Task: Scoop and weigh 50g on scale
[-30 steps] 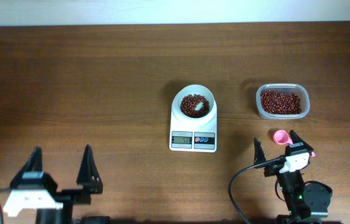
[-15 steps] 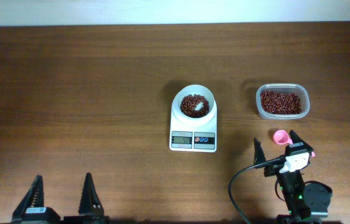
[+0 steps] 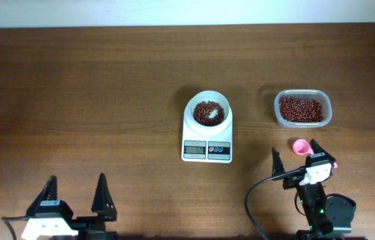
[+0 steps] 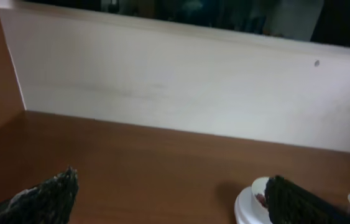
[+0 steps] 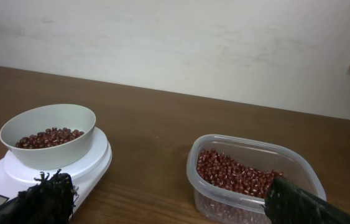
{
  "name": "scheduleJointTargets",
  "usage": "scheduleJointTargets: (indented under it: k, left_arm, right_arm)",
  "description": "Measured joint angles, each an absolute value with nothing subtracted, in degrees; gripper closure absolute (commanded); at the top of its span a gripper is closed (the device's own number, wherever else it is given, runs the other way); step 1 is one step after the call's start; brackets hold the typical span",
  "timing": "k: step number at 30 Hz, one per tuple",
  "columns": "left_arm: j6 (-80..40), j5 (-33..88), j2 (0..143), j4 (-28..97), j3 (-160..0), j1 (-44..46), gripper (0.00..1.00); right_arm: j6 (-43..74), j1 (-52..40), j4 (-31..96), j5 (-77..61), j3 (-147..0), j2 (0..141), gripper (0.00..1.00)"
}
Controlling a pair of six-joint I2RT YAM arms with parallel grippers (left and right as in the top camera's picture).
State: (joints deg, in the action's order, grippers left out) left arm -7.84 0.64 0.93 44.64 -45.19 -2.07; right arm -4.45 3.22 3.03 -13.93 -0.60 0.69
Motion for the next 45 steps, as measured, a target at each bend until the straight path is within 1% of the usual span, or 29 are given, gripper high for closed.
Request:
scheduleJointTargets:
  k: [4,8,16,19,31,38,45]
  left_arm:
    - [-9.0,0.6,0.9,41.0,-42.4,-2.1,0.01]
    - [-13.5,0.5,0.9,34.9,-37.0,-2.1,0.01]
    - [-37.2,-8.5,0.8,32.6,-25.9,-2.1,0.01]
    - [-41.2,-9.9,0.8,31.7,-25.0,-2.1,0.01]
    - [-43.8,-11.5,0.8,31.4,-24.6,-2.1,0.01]
    - [-44.0,-12.6,0.8,25.8,-17.8,-2.1,0.01]
    - [-44.0,-13.3,0.8,23.4,-13.1,-2.1,0.01]
  right_arm:
    - [-4.5,3.2,3.0,-13.9,-0.6,0.7,0.01]
    - [-4.4,3.2,3.0,-13.9,-0.6,0.7,0.01]
    - [-4.5,3.2,3.0,-13.9,-0.6,0.7,0.01]
    - [-4.4,3.2,3.0,-13.9,-0.6,0.7,0.01]
    - [-4.5,3.2,3.0,-13.9,-0.6,0.7,0.01]
    - [-4.5,3.2,3.0,-13.9,-0.6,0.7,0.01]
    - [-4.5,3.2,3.0,-13.9,-0.6,0.7,0.01]
